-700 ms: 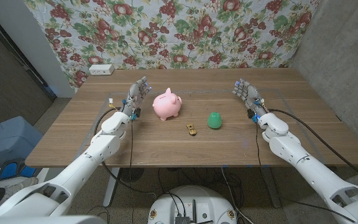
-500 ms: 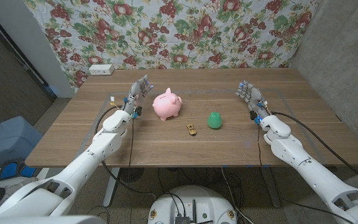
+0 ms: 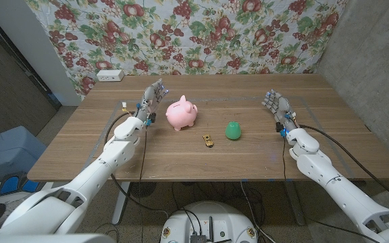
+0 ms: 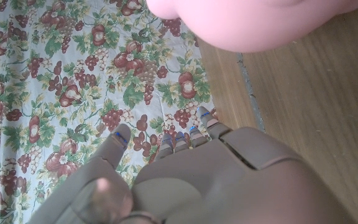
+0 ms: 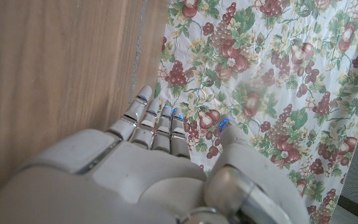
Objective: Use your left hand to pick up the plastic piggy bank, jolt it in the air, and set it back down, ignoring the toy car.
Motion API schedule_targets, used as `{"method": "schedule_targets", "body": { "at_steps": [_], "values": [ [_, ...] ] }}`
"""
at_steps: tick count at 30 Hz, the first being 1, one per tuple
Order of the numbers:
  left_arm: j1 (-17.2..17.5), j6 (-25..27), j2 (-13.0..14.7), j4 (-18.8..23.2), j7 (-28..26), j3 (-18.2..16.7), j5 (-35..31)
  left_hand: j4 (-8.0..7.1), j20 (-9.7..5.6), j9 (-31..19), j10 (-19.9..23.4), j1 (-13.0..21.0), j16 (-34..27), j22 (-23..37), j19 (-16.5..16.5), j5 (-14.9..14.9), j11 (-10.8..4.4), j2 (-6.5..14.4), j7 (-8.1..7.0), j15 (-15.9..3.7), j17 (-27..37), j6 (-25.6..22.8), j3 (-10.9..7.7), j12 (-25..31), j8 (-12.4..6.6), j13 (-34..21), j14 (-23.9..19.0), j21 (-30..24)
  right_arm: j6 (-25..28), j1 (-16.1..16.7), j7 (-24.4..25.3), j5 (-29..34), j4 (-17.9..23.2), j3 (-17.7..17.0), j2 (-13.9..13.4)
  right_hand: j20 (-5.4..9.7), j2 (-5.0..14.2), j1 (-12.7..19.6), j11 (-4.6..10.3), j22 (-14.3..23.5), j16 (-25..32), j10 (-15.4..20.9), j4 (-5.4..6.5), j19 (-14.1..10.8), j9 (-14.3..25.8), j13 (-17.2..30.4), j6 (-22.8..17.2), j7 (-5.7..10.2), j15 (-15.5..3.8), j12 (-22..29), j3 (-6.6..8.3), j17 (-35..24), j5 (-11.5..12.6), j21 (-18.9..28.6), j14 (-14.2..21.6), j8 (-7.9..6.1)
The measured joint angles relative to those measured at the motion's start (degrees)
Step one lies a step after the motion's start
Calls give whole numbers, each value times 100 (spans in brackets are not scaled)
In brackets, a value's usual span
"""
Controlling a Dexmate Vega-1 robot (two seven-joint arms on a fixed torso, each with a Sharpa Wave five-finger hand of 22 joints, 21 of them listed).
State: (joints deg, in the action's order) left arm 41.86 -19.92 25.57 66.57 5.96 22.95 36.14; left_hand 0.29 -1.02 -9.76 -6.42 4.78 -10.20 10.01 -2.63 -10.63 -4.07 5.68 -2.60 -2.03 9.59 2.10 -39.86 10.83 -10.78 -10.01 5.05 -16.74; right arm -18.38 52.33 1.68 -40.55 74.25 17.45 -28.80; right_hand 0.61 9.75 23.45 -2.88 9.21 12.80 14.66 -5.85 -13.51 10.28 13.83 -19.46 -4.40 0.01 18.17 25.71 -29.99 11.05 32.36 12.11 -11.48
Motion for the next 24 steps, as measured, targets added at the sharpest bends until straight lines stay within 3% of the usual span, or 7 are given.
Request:
{"method": "schedule_targets", "body": {
  "at_steps": [7, 16, 24],
  "values": [
    [-24, -190, -9, -11, -241, 58, -301, 268, 153, 1, 226, 12, -40, 0, -232, 27, 60, -12, -180, 0, -27, -224, 146, 43, -27, 0, -284, 0, -4, 32, 73, 7, 0, -15, 8, -41, 0, 0, -31, 0, 45, 31, -9, -41, -1, -7, -29, -30, 30, 0, 9, 24, 0, -42, 30, 0],
    [-49, -426, 31, 35, -584, 134, -742, 392, 298, 1, 339, 20, -40, -1, -377, 27, 45, -73, -292, 16, -11, -335, 181, 43, -27, 1, -427, 0, 2, 44, 151, 36, -17, -15, 32, -62, 0, 0, -46, 0, 45, 53, -16, -61, -1, -27, -29, -30, 61, -48, 16, 39, 0, -42, 61, 0],
    [-82, -584, 64, 45, -782, 187, -1030, 458, 329, 1, 406, 7, -40, -1, -469, 27, 38, -130, -333, 39, -11, -418, 239, 43, -27, 1, -527, 0, 24, 44, 211, 79, -43, 10, 58, -61, 0, 0, -13, 28, 45, 95, -16, -61, -1, -39, -60, -61, 61, -48, 16, 53, 0, -86, 60, 0]
  ]
}}
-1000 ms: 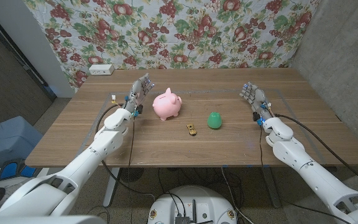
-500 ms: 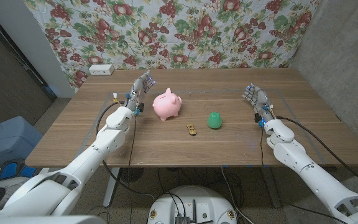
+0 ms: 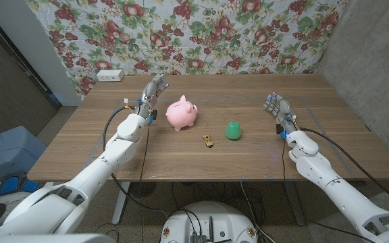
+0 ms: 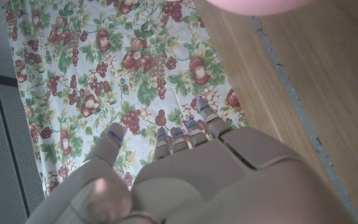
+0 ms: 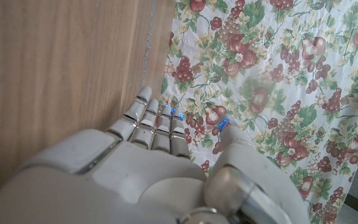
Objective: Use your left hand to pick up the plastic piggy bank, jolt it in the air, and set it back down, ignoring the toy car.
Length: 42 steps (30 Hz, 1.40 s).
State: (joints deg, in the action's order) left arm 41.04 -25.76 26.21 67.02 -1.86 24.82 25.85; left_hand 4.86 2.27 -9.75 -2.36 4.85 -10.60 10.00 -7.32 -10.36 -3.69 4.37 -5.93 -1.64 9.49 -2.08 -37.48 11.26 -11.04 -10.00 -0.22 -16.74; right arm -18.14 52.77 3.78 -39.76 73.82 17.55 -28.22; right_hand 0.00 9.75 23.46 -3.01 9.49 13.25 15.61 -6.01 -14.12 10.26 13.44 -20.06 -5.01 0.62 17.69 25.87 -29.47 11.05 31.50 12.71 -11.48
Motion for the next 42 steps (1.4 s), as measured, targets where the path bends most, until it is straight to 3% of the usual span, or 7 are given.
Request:
{"method": "schedule_targets", "body": {
  "at_steps": [24, 42],
  "values": [
    [99, -261, 191, 305, -542, 89, -772, 134, -22, 1, 115, -61, 0, -1, -100, 22, 14, -106, -42, -30, -1, -81, 89, 0, 0, 1, -92, 0, -30, -33, 184, 137, -8, 50, 47, -41, 0, 0, -58, -1, 0, 57, -16, -41, 0, -41, -20, -21, 11, -85, -16, 54, 0, -79, 10, 0],
    [304, -220, 471, 793, -955, 77, -1476, 284, -44, 1, 154, -106, 0, -1, -121, 22, -10, -347, -62, -30, -1, -101, 190, 0, 0, 1, -91, 26, -131, 142, 332, 229, 261, 51, 57, -62, 0, 0, -37, -2, 43, 77, -48, -61, -1, -40, -20, -20, 10, -117, -16, 80, 0, -121, 10, 0]
  ]
}}
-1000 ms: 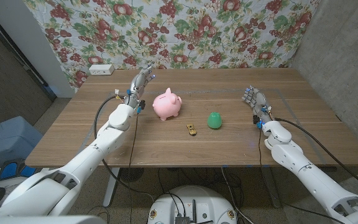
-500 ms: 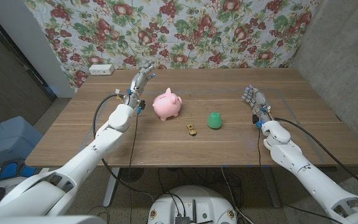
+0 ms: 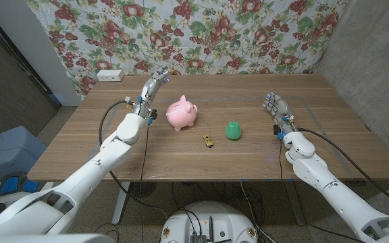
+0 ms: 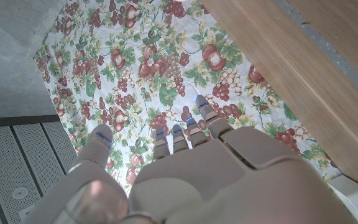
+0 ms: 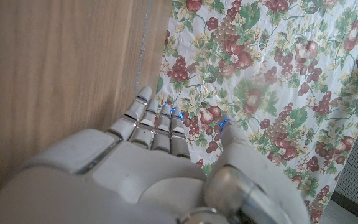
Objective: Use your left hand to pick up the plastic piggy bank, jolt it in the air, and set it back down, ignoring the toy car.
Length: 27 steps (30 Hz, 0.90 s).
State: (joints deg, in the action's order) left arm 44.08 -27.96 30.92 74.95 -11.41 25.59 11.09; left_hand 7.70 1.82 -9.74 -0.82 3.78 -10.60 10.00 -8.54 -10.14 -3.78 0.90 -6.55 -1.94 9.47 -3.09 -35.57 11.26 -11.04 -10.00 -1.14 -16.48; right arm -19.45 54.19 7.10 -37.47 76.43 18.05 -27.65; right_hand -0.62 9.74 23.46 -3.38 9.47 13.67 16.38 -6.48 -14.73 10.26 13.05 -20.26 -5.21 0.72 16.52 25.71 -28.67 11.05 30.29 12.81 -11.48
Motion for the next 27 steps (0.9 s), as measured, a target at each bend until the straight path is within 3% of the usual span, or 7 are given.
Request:
{"method": "schedule_targets", "body": {
  "at_steps": [9, 21, 27],
  "values": [
    [138, 239, 194, 366, -217, -35, -353, 153, 0, 0, -111, 20, 41, 0, 0, 0, -48, -322, 2, 0, 2, 232, 105, -46, 67, 0, 0, 104, -71, 66, 47, 36, 76, -1, 19, 0, 0, 0, -21, 0, 0, 21, 0, 0, 0, -28, 0, 0, 0, -21, 0, 27, 0, -43, 0, 0],
    [315, 826, 478, 981, -495, -46, -900, 229, -64, -28, -569, 284, 59, 29, 213, 0, -49, -630, 411, -6, 28, 885, 181, -111, 89, -30, 326, 316, -156, 203, 133, 68, 206, -30, 22, 11, -2, -2, -31, -1, 0, 31, 1, -52, 0, -28, -52, 11, 0, -64, 0, 26, 0, -65, 0, 0],
    [392, 1212, 597, 1278, -643, -46, -1213, 253, -182, -28, -841, 461, 67, 29, 331, 0, 183, -806, 802, 45, 28, 1276, 205, -111, 89, -30, 559, 426, -192, 309, 181, 81, 302, -58, 7, -10, -83, -83, -31, -1, 0, 30, 1, -72, 0, -28, -52, 11, 31, -64, 0, 54, 0, -105, 31, 0]
  ]
}}
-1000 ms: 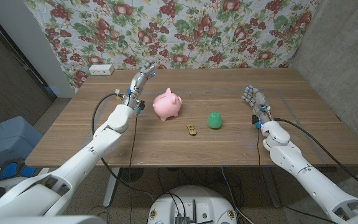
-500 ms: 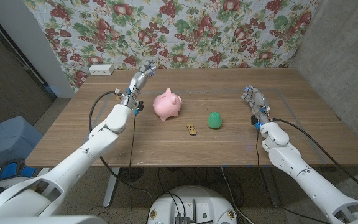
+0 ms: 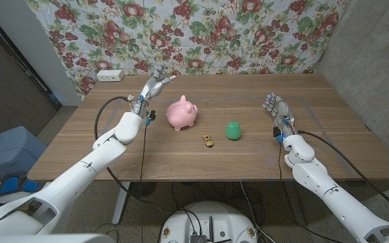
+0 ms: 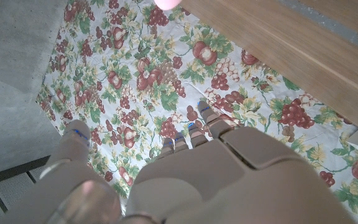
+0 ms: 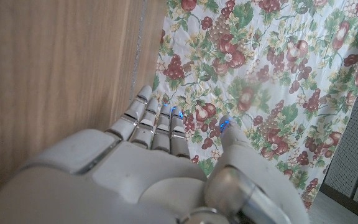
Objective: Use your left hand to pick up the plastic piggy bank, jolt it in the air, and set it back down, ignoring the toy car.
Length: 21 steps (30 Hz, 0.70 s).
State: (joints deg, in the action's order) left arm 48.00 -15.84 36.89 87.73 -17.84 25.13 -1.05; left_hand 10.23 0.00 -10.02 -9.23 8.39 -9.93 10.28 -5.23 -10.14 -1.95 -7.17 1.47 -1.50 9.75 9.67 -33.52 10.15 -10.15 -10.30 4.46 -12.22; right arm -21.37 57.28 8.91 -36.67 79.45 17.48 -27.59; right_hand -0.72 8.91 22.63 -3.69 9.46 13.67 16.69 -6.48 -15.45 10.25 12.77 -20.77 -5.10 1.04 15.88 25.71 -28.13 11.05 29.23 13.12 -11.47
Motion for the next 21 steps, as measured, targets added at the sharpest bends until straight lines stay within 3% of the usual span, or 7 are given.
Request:
{"method": "schedule_targets", "body": {
  "at_steps": [3, 12, 16, 21],
  "values": [
    [43, 199, 67, 177, -99, 0, -179, 0, -31, 0, -62, 48, 0, 0, 32, 0, 64, -44, 93, 47, 0, 23, 0, 0, 0, -26, 47, 16, -9, 45, 12, 2, 43, -12, -6, 0, 2, -1, -21, 0, 0, 21, 0, 0, 0, 0, 0, 0, 0, -21, 0, 0, 0, 0, 0, 0],
    [180, 758, 224, 680, -416, 59, -748, 24, -45, -27, -70, 142, 0, -1, 17, 0, 118, -78, 163, 79, 0, 14, 24, 0, -25, -26, 35, 15, -78, 180, 75, 16, 167, -51, -26, 0, 31, -29, -21, 0, 0, 21, 0, 1, 0, 0, 0, 0, 0, -40, 0, 26, 0, -21, 0, 0],
    [227, 1026, 281, 881, -502, 85, -962, 24, -54, -27, -64, 230, 0, -1, 14, 0, 205, -166, 225, 178, -1, 15, 24, 0, -25, -25, 135, 45, -101, 232, 94, 20, 211, -69, -36, 0, 31, -29, -21, 0, 0, 20, 0, 1, 0, 1, 0, 0, 0, -42, 0, 26, 0, -43, -1, 18],
    [261, 1480, 383, 1190, -451, 130, -1179, 10, 47, -26, -72, 480, 0, -1, 414, -49, 259, -266, 265, 327, 27, 35, 136, 0, -25, -52, 491, 148, -145, 323, 115, 28, 285, -97, -54, 0, 31, -29, -41, -1, 0, 40, 0, 1, 0, 1, 1, 0, -1, -63, 0, 26, 0, -66, -1, 18]
  ]
}}
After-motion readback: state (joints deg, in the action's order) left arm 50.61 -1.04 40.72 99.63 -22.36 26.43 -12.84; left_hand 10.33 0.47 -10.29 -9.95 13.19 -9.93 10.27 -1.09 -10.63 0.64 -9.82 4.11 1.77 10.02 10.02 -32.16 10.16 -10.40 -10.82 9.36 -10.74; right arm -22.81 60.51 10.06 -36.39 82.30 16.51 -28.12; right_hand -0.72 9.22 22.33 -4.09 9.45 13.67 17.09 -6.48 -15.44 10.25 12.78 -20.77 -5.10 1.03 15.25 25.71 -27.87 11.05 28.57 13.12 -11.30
